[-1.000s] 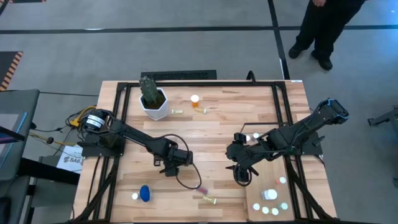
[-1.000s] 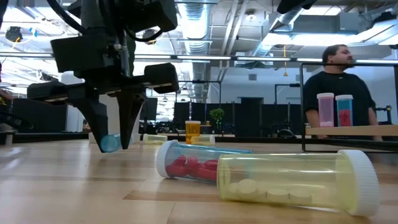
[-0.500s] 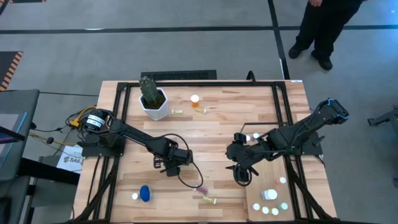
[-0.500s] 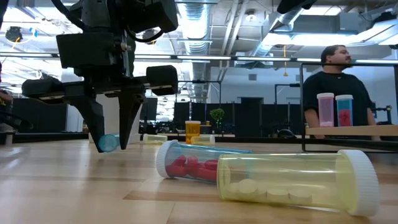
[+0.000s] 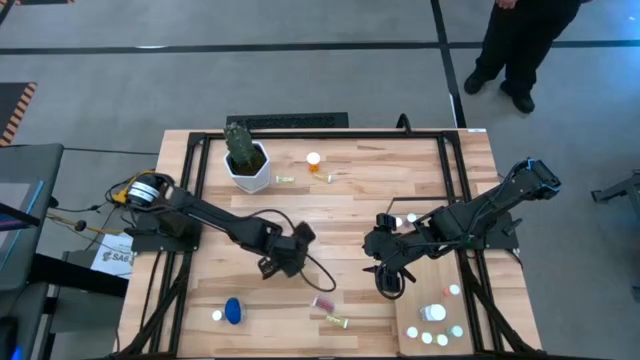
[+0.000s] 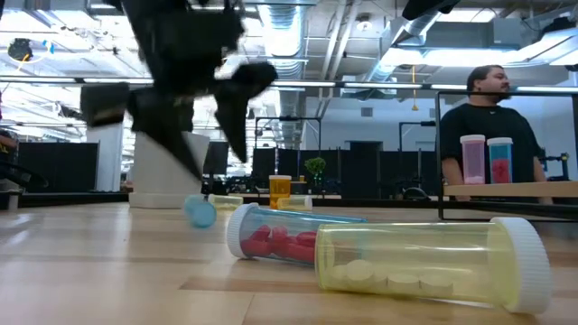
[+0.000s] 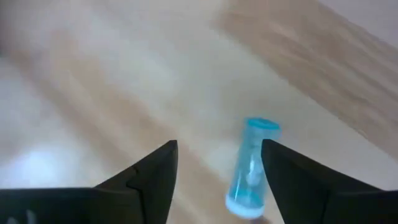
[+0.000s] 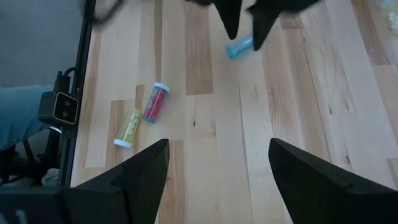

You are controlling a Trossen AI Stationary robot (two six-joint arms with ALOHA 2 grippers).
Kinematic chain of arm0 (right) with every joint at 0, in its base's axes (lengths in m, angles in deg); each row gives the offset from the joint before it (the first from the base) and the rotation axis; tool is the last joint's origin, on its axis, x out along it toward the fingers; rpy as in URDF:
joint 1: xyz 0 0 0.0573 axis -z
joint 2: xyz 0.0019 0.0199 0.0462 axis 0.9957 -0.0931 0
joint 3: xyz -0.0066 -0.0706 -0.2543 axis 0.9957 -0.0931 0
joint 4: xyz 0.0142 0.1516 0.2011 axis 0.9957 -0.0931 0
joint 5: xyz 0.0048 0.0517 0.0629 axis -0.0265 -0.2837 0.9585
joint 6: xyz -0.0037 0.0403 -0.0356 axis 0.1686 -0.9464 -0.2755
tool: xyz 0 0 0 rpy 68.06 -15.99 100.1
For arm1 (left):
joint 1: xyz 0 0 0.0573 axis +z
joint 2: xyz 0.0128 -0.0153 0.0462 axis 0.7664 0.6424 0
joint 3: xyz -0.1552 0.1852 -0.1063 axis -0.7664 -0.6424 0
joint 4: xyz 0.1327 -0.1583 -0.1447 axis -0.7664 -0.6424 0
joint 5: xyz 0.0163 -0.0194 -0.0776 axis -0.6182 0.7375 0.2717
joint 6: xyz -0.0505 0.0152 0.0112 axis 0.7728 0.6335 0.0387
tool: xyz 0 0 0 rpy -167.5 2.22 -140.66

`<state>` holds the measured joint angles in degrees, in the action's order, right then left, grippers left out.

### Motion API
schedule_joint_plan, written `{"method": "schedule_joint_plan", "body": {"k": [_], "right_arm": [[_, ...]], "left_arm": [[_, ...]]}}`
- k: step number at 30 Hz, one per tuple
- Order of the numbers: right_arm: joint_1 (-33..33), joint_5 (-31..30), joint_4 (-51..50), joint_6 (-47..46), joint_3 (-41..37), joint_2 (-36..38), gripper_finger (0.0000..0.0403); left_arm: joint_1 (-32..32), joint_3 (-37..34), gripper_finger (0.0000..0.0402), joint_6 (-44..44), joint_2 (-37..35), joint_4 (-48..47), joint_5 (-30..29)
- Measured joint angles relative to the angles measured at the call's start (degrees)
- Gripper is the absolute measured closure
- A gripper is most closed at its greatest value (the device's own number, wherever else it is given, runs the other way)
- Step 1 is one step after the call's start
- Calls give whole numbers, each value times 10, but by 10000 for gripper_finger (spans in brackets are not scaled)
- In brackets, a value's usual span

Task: Pick and place medicine bottles onto shelf by color
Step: Put the blue pill bottle on the shelf

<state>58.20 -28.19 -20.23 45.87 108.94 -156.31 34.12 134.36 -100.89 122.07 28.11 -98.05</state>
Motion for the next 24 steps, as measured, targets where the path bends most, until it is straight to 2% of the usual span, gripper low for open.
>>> {"method": "schedule_joint_plan", "body": {"k": [3,5,7,12,14,19,24], "right_arm": [[0,0,0,0,0,0,106],[0,0,0,0,0,0,106],[0,0,0,0,0,0,106],[0,0,0,0,0,0,106],[0,0,0,0,0,0,106],[0,0,0,0,0,0,106],[0,0,2,0,0,0,106]], "left_arm": [[-8,1,174,99,-34,6,-21],[-13,1,173,206,-51,4,-18],[-14,1,173,374,-57,25,-19],[-10,1,173,905,-47,21,-81],[-10,-1,173,1047,-44,-11,-84],[-22,0,173,1235,-30,-34,-66],[-32,1,173,1368,2,-24,-83]]}}
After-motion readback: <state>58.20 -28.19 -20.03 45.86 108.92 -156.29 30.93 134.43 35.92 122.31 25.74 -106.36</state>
